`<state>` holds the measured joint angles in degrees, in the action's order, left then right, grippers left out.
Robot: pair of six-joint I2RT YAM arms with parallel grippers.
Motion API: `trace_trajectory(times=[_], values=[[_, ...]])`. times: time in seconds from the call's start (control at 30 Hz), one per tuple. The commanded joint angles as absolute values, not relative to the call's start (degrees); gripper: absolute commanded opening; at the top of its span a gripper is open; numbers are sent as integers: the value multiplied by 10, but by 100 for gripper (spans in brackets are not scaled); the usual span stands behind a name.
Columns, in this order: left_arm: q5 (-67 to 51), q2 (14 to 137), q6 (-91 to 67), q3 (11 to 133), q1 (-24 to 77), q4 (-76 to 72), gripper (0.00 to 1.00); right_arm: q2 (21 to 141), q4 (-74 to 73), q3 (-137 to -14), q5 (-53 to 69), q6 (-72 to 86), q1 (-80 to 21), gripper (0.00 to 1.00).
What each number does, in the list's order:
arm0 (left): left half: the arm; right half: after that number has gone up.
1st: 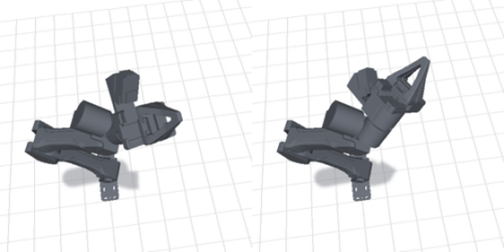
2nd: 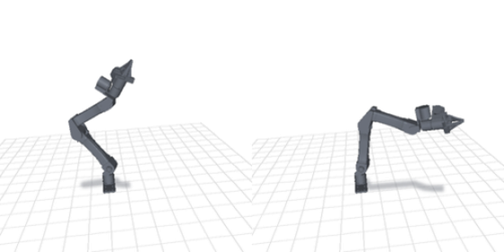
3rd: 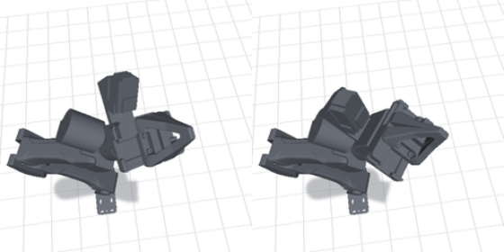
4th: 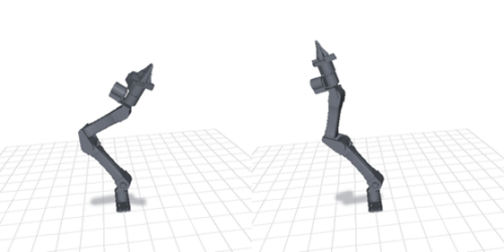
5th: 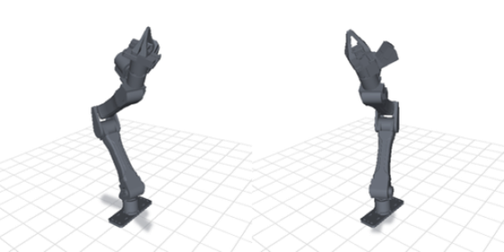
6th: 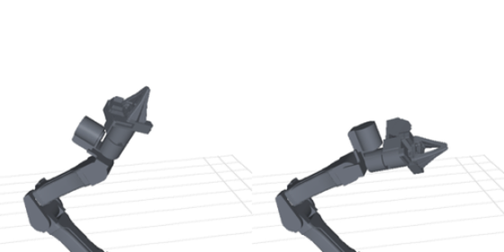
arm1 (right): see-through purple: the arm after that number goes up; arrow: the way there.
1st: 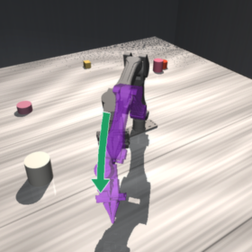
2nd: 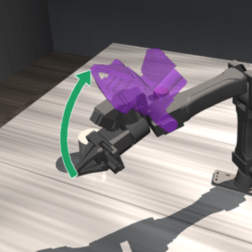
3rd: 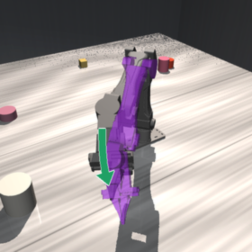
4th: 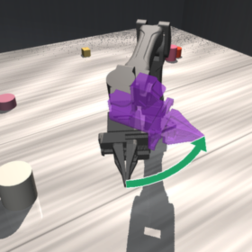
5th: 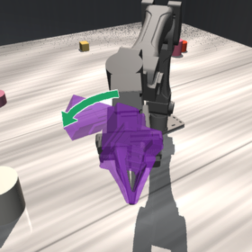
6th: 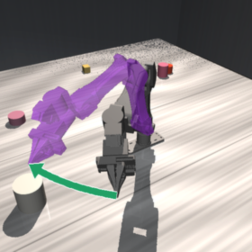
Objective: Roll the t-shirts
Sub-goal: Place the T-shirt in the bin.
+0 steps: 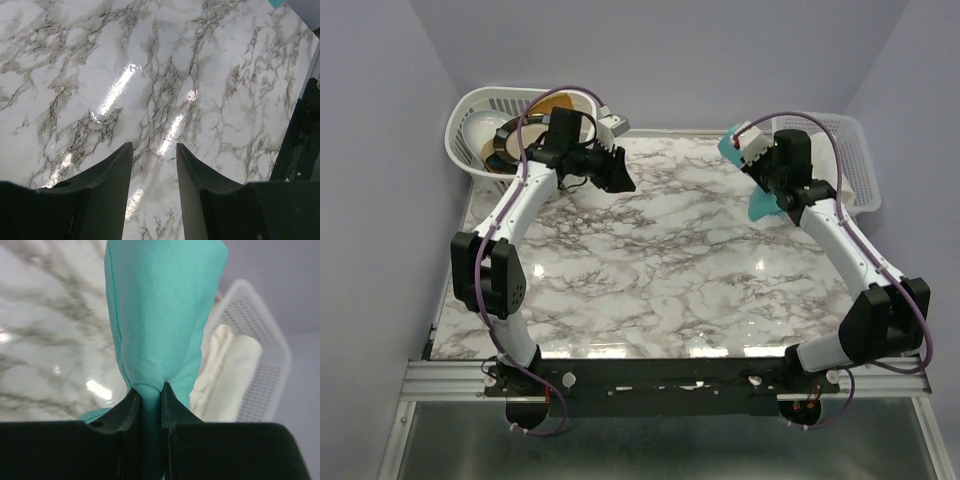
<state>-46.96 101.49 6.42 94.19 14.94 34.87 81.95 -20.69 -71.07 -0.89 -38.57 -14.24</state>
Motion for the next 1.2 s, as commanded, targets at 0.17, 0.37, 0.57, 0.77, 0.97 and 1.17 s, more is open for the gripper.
trace_trajectory(times=[0.17,0.37,0.57,0.77,0.97,1.17], values=[[-466,1022,69,924,144,355,50,990,-33,-865,-208,-444,-28,0],[-461,1023,75,912,143,359,50,1099,-5,-942,-250,-527,22,0],[-454,1028,76,904,142,361,50,1186,25,-973,-276,-597,35,0],[-450,1036,81,899,140,365,50,1266,50,-1024,-296,-655,37,0],[-450,1049,80,903,138,365,50,1305,84,-1032,-302,-721,38,0],[-451,1056,75,911,138,360,51,1317,51,-1019,-320,-703,38,0]])
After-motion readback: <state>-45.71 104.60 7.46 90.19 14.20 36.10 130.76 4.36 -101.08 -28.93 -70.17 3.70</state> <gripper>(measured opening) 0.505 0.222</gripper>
